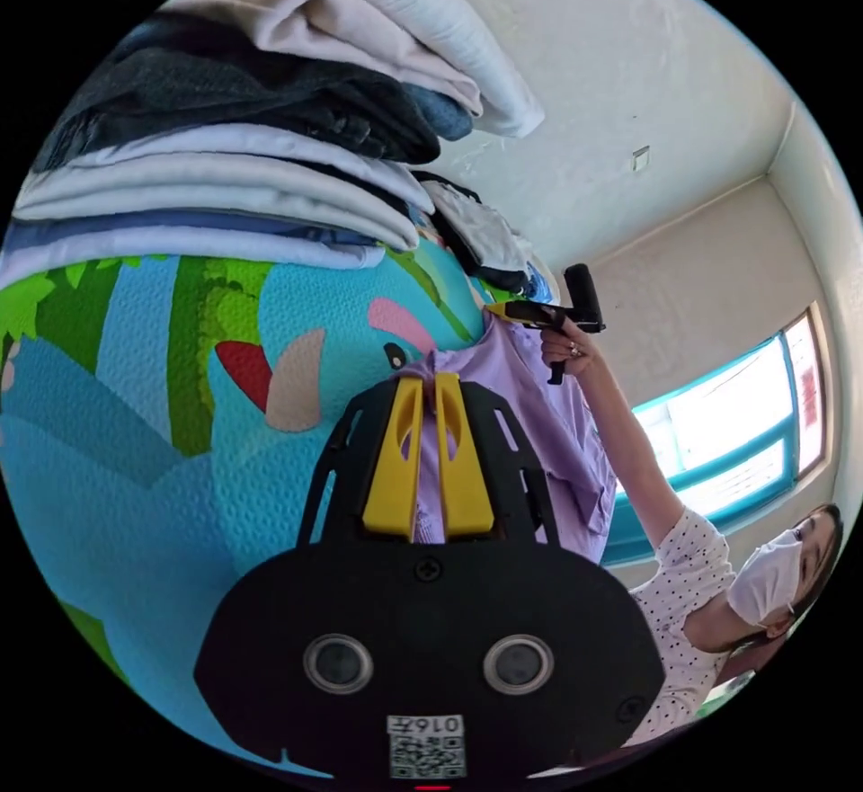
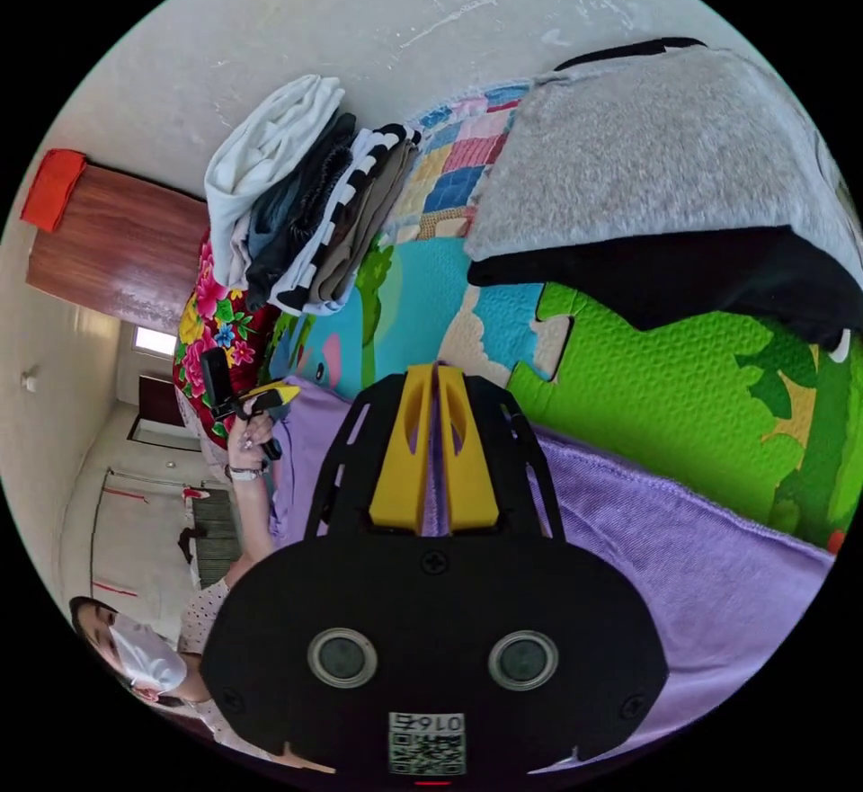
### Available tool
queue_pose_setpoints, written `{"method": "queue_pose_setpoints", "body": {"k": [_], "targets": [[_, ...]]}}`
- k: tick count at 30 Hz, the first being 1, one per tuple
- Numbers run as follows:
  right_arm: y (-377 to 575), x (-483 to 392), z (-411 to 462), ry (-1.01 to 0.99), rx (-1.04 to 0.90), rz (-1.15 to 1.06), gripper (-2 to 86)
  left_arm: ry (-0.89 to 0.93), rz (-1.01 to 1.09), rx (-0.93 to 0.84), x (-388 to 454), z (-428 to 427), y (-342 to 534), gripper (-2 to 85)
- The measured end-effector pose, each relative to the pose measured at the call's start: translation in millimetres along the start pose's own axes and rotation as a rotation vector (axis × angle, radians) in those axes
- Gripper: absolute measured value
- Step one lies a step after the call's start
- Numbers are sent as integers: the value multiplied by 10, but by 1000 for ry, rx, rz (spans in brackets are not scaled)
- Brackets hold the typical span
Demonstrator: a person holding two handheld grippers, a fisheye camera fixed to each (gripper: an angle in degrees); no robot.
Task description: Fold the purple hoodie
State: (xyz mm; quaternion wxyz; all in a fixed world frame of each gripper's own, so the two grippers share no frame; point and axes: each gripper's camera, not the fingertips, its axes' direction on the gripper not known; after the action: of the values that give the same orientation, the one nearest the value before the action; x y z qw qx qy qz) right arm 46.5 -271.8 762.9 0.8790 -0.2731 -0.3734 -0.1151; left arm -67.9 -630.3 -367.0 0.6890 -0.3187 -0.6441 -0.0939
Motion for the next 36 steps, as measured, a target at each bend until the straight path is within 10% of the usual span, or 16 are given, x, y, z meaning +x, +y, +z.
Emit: {"method": "queue_pose_setpoints", "body": {"k": [12,36], "targets": [[-17,29,-132,-45,32,-34,11,-311,10,-1,48,-392,47,43],[602,-625,-73,141,-41,-141,0,-192,60,-20,-113,168,-118,-9]]}}
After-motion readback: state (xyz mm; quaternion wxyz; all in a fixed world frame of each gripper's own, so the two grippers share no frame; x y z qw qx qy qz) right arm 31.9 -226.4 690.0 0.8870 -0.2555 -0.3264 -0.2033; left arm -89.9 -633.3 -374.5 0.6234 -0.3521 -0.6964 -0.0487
